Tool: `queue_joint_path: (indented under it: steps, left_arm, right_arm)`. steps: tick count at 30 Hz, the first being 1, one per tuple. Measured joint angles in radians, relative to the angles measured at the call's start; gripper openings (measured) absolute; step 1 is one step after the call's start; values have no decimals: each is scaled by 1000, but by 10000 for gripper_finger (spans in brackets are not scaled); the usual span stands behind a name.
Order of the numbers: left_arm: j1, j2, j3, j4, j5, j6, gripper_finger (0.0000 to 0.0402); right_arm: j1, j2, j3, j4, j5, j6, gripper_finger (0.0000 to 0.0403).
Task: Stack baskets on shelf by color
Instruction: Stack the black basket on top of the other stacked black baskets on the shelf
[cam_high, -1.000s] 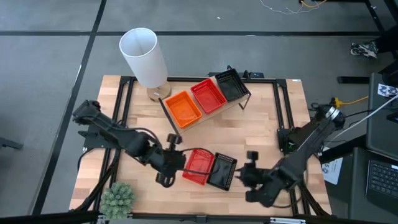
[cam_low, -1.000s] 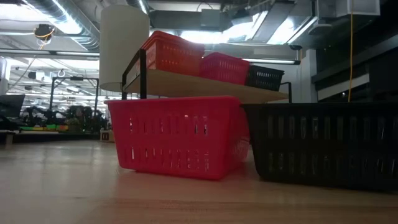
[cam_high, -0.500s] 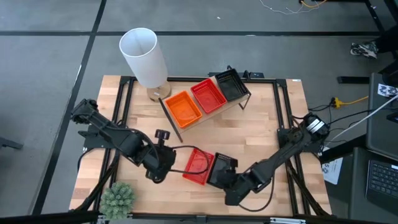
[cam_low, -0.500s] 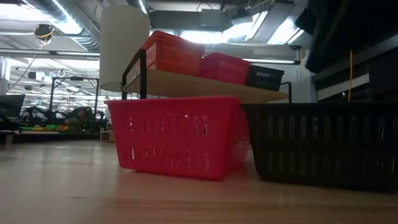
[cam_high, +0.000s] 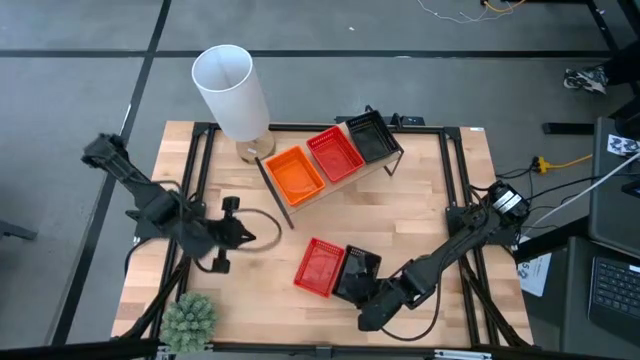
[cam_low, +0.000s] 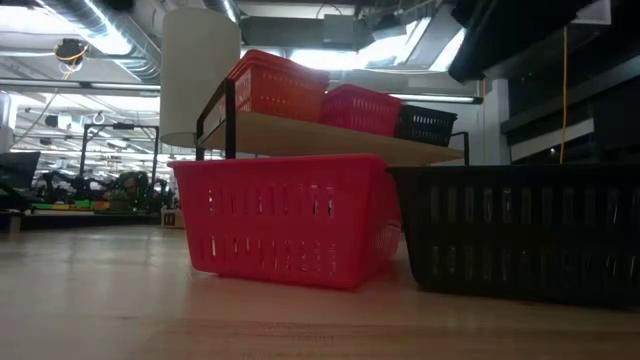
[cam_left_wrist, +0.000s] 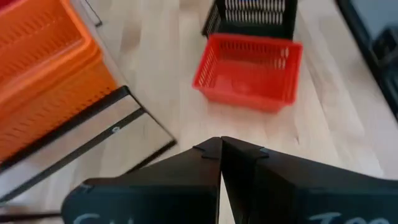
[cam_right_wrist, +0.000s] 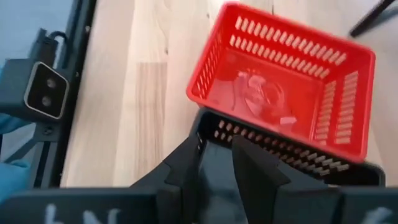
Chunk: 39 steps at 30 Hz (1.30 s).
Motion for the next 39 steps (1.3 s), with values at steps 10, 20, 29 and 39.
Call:
queue_joint_path:
  steps: [10, 20, 29, 39]
  left_arm:
    - [202, -379, -694, 879, 252, 218, 0]
    - [374, -557, -846, 1011, 452, 300, 0]
    - [427, -580, -892, 959, 476, 299, 0]
    - [427, -720, -892, 785, 515, 299, 0]
  right_arm:
    - [-11, 0, 0, 35, 0, -19, 99]
    - [-45, -1, 0, 34, -4, -19, 99]
    - [-54, -2, 0, 33, -8, -17, 99]
    - [-54, -2, 0, 29, -8, -14, 99]
